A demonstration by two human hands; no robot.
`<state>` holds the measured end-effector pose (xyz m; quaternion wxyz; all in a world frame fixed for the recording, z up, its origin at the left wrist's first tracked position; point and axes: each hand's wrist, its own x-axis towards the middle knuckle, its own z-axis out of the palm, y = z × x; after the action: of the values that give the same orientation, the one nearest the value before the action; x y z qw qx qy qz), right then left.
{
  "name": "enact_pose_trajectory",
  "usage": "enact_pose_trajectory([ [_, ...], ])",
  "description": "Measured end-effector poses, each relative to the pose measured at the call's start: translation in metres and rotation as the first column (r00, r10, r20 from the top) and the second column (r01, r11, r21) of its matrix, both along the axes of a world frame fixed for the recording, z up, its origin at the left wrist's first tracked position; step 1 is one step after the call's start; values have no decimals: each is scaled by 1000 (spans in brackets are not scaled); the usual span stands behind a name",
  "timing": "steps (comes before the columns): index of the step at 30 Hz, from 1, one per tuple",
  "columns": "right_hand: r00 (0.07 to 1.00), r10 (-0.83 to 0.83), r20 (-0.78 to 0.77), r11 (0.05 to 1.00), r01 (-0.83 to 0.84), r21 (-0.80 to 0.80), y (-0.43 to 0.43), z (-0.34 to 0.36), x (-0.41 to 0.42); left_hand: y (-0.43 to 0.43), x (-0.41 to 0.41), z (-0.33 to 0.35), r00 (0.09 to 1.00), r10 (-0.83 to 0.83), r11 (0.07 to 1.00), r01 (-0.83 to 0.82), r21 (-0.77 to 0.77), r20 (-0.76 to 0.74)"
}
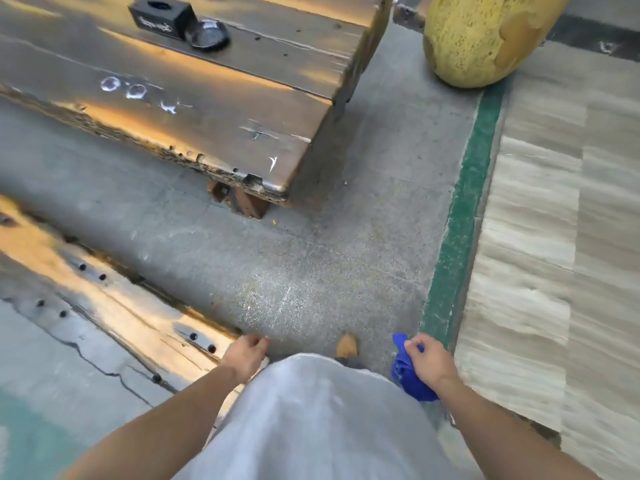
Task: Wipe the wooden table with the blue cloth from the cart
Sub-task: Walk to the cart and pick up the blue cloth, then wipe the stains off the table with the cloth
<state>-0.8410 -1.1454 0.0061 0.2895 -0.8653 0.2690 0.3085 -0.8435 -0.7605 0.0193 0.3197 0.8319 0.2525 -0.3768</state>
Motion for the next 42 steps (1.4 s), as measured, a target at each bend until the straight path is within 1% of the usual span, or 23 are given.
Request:
enact_pose_trajectory([
  [3,990,144,11,989,-144,44,21,1,57,7,5,10,996,94,995,-94,40,4],
  [7,956,292,38,950,-294,103,68,5,114,22,-1,14,981,190,980,-187,70,-30],
  [11,906,418,67,890,-423,171,125,7,159,39,-14,11,931,359,932,-354,75,-69],
  [14,857,507,92,840,-515,171,169,8,188,55,-24,3,901,426,904,-418,89,-89],
  [15,843,529,98,825,-538,170,183,8,196,62,-27,0,899,425,904,-415,100,-107],
  [18,809,577,109,793,-587,165,222,8,222,88,-29,-12,926,334,941,-317,114,-177],
  [19,801,589,110,785,-599,161,234,8,230,98,-27,-15,927,324,945,-307,112,-191],
  [24,781,613,121,769,-625,135,286,13,274,151,-4,-24,924,312,949,-295,106,-221],
  [25,781,612,126,770,-625,128,294,14,282,161,4,-24,917,333,943,-318,101,-218],
  [28,784,599,161,779,-617,107,315,20,305,194,37,-23,881,450,893,-446,60,-148],
  [30,786,590,183,785,-612,96,326,24,319,215,63,-22,864,494,869,-493,36,-98],
  [34,794,566,221,801,-594,82,342,31,343,250,116,-21,902,431,902,-431,6,-24],
  [38,797,546,258,814,-577,61,363,38,367,277,172,-20,948,317,948,-317,9,25],
  [42,803,528,278,829,-558,36,390,40,397,308,228,-17,970,232,973,-231,-14,75],
])
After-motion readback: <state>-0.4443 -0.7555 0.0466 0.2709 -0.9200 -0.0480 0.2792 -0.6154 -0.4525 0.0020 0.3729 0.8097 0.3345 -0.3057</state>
